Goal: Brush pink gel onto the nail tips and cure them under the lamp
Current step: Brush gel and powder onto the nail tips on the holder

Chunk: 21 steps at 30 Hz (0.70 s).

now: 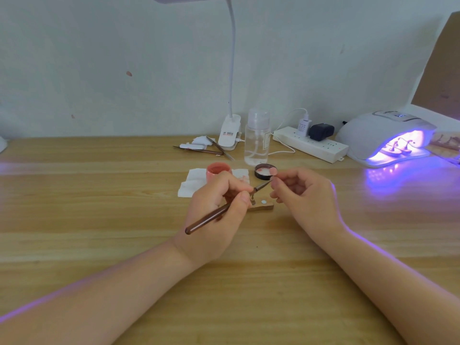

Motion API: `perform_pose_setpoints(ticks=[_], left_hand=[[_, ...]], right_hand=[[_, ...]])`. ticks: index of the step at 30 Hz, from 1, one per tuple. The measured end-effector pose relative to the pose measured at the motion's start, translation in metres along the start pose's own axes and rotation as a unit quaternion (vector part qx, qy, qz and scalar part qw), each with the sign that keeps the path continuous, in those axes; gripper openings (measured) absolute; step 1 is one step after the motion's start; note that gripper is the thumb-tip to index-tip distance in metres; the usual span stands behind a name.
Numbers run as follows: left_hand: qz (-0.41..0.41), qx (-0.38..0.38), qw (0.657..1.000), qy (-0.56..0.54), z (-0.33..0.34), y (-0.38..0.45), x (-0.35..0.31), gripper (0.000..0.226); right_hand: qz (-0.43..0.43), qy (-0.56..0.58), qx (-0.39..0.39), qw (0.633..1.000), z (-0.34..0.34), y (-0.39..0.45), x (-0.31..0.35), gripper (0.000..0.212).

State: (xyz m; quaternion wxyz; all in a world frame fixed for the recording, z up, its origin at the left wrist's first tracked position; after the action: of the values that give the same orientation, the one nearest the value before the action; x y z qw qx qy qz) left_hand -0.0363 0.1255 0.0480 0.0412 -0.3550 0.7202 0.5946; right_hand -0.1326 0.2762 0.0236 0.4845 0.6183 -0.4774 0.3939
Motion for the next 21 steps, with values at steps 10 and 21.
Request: perform_pose_setpoints(ticks=[10,21], left_hand=[[-0.058,-0.046,0.996,-0.045,-0.002,-0.001,0.016,0.014],[-0.039,-0.043,0.996,-0.068,-0.004,-0.003,0.012,0.016]], right_hand=[[-0.012,0.025,0.032,0.999,0.005,-0.002,0.002,0.01],[-0.027,0.021,0.027,0.999,0.005,-0.002,0.004,0.013]])
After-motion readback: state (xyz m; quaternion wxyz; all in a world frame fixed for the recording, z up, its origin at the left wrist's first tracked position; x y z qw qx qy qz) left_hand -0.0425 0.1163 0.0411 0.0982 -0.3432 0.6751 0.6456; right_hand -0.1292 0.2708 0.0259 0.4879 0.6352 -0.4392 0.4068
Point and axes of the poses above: each hand's wrist, its own y-axis towards the middle knuckle, its own z-axis out of the palm, x = y × z, the point moved 8 cm from there along y, towards the middle knuckle, and after that the axes turned 13 degrees about z, right-handed, at the moved point
